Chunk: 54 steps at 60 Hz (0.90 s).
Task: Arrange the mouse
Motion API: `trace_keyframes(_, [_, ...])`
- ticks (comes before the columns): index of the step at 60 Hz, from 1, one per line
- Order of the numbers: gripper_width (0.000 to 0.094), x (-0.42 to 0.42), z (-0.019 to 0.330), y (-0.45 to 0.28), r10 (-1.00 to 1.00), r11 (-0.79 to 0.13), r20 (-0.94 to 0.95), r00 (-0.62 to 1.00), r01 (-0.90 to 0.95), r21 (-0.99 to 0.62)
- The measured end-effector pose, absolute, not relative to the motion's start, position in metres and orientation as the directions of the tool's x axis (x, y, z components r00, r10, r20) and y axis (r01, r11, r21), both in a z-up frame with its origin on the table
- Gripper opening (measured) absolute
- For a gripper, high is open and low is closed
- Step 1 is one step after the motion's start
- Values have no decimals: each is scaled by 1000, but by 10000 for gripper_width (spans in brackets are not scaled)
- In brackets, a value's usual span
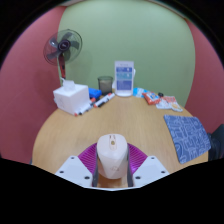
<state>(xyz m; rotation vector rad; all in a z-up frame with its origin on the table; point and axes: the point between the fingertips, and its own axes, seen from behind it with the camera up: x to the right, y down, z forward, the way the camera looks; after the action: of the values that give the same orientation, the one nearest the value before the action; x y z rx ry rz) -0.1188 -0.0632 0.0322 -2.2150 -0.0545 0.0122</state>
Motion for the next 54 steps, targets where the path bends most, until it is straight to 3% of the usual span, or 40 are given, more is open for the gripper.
trace_keyframes(8, [384,-117,145,-29,113,-435,-45,993,9,-900])
trace_keyframes(15, [383,-62,240,8,116,-294,-88,989,-51,-955])
trace_keyframes(20, [381,13,266,32,71,-255,-109,991,-88,-963])
trace_keyframes(26, [380,110,233,53,-11,-310,-83,996,-83,-947])
trace_keyframes(33, [379,200,136,53,-89,-469,-56,995,-91,-878])
trace_keyframes(41, [383,240,39,30,-91,-601,-26,995,-76,-796])
trace_keyframes(48, [456,249,2,16,-93,-658,-48,994,-98,-747])
trace_keyframes(54, [529,250,-3,11,-83,-661,-58,995,-98,-744])
